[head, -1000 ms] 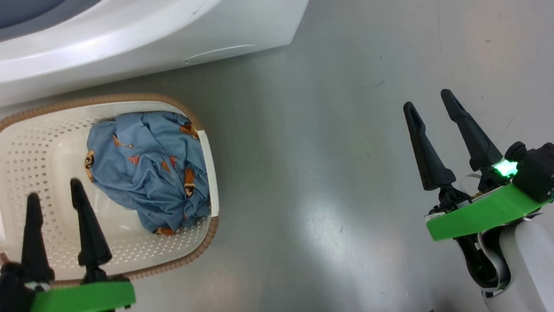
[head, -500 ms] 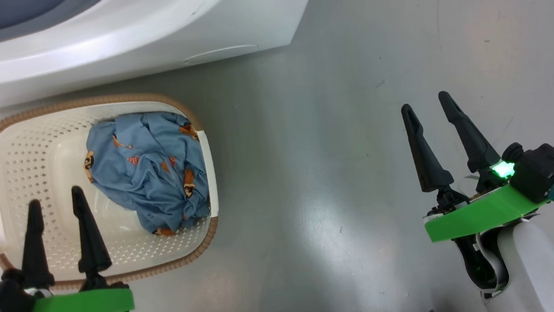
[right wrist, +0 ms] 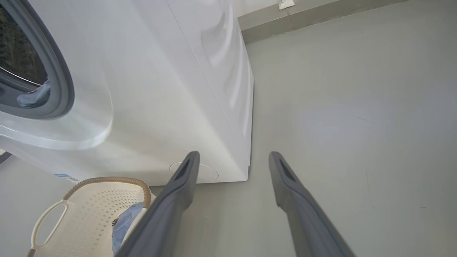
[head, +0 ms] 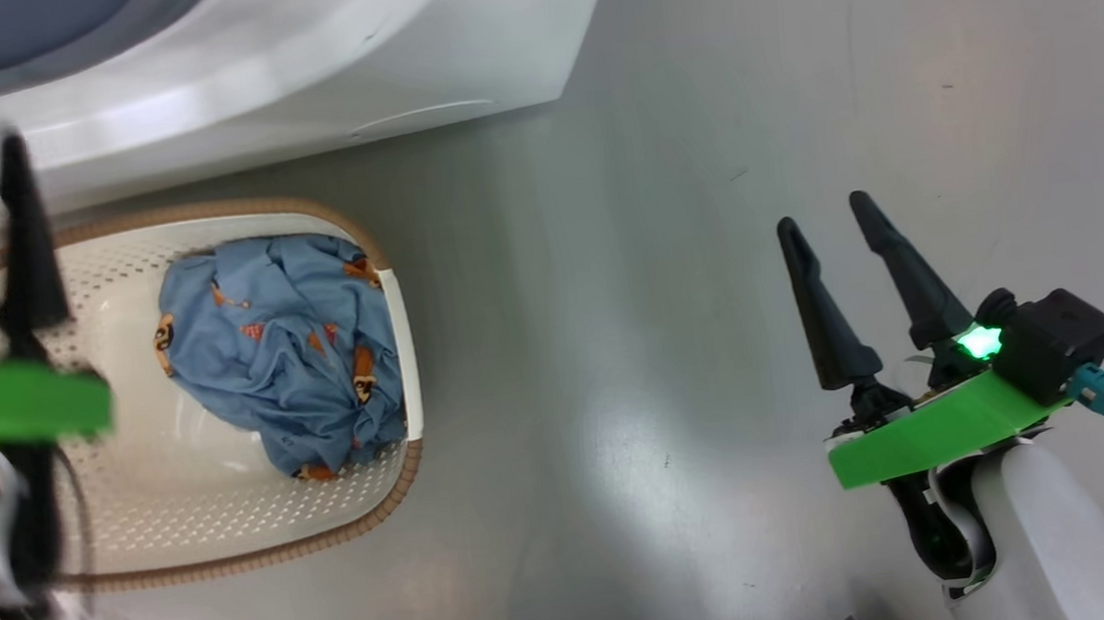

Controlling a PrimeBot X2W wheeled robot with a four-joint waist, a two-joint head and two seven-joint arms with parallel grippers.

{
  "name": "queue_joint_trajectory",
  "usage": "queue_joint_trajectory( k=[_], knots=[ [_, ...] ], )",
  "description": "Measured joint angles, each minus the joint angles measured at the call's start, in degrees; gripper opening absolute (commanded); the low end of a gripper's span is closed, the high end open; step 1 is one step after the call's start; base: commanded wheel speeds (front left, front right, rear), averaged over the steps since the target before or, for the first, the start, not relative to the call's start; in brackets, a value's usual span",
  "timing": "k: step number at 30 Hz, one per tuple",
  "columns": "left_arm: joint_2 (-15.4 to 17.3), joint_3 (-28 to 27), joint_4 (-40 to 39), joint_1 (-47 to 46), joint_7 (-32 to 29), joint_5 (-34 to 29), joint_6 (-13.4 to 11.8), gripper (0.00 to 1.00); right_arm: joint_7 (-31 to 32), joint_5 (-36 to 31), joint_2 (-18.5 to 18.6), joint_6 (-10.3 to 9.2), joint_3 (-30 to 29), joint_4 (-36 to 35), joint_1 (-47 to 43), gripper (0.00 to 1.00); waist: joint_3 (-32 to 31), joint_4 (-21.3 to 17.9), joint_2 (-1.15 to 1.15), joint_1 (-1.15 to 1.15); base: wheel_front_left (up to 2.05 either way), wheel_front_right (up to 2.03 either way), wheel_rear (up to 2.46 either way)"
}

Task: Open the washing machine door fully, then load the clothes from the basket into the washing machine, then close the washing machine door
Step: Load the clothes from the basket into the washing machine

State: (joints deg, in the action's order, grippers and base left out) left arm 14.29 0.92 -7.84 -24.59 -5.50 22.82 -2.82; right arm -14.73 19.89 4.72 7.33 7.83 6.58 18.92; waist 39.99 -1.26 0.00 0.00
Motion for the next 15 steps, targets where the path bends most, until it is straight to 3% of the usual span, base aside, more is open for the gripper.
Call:
queue_joint_trajectory(
  k=[5,15],
  knots=[
    [2.9,0.2,-0.1,-8.7,-6.9,0.1,0.0,1.00,0.0,0.5,-0.6,0.00,0.9,0.6,0.2,1.00,0.0,-1.2,0.00,0.00,0.00,0.00,0.00],
    [3.7,-1.1,8.4,-20.4,-14.5,3.5,-1.2,1.00,0.0,1.0,-0.8,0.00,1.0,0.9,1.3,1.00,1.1,-2.7,0.00,0.00,0.00,0.00,0.00]
  ],
)
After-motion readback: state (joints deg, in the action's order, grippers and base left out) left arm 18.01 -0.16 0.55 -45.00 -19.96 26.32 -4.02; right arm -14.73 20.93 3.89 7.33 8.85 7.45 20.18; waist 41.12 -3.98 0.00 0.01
